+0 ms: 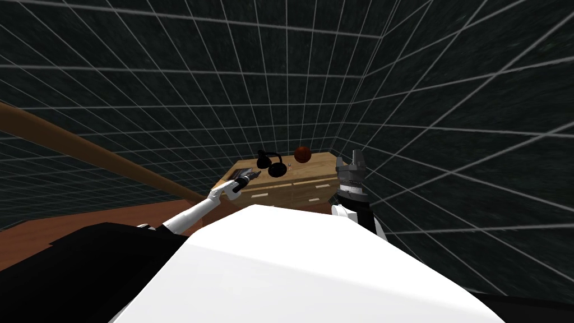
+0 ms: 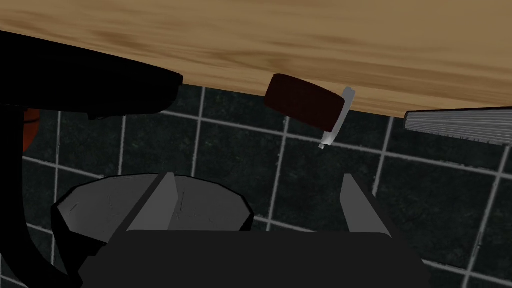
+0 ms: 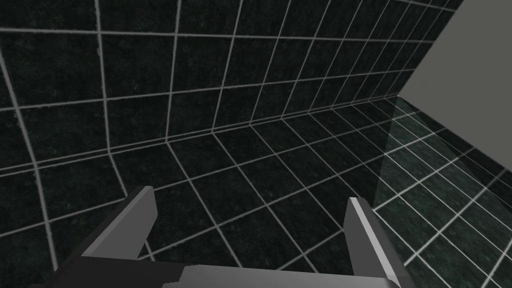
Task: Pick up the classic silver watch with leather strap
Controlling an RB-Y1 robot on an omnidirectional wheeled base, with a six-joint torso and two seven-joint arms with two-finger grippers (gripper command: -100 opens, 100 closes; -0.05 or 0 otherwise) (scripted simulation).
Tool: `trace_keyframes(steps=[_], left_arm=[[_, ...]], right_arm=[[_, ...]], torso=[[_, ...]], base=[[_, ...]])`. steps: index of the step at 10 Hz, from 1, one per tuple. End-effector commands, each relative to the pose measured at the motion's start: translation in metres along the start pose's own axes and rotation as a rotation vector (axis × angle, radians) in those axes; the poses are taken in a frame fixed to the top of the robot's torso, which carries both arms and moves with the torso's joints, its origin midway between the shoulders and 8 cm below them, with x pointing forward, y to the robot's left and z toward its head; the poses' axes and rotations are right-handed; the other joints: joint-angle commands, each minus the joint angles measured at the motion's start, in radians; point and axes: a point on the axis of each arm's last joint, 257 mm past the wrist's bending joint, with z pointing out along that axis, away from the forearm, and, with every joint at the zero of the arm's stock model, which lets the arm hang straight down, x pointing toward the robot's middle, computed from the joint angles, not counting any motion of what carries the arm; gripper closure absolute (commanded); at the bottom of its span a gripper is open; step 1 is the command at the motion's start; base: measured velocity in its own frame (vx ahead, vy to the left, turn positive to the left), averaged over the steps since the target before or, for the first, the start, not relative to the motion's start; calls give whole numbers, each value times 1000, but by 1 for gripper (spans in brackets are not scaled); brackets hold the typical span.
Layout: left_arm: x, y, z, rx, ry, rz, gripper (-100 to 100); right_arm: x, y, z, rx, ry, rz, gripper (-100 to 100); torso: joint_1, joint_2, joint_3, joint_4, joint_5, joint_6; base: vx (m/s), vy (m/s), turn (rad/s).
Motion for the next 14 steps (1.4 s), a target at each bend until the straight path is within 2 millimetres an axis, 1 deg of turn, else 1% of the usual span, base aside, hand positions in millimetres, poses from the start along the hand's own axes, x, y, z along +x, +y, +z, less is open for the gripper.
trace_keyframes(steps=[1,2,3,4,8,9,10,11,12,13,14], left_arm=[[0,0,0,0,0,0,-100],[1,2,0,-5,2,3,0],[1,2,0,-5,2,2,-100],[1,2,0,-5,2,3,100],[1,2,0,-5,2,3,100],[1,2,0,-5,2,3,0],[-38,13,5,-27,-53,41,-100],[-49,16,6,-34,-68,52,-100],[-85,25,8,-56,-119,87,-100],[-85,25,8,-56,-119,87,-100],[-109,30,8,-72,-153,111,-100]], right_arm=[[0,0,0,0,0,0,0],[0,0,0,0,0,0,0],[0,0,0,0,0,0,0],[0,0,0,0,0,0,0],[0,0,0,0,0,0,0],[0,0,0,0,0,0,0],[0,0,0,0,0,0,0],[0,0,0,0,0,0,0],[0,0,0,0,0,0,0],[0,0,0,0,0,0,0],[0,0,0,0,0,0,0]], torso=[[0,0,0,0,0,0],[-2,0,0,0,0,0],[-4,0,0,0,-1,0],[-5,0,0,0,-1,0],[-6,0,0,0,-1,0],[-6,0,0,0,-1,0],[-6,0,0,0,-1,0],[-7,0,0,0,-2,0],[-9,0,0,0,-2,0],[-11,1,1,2,-4,0],[-12,2,3,3,-5,0]], base=[[3,41,-16],[0,8,2],[0,0,0],[0,0,0],[0,0,0],[0,0,0],[-7,-27,91],[-13,-55,80],[-11,-80,89],[-10,-70,50],[-11,-57,45]])
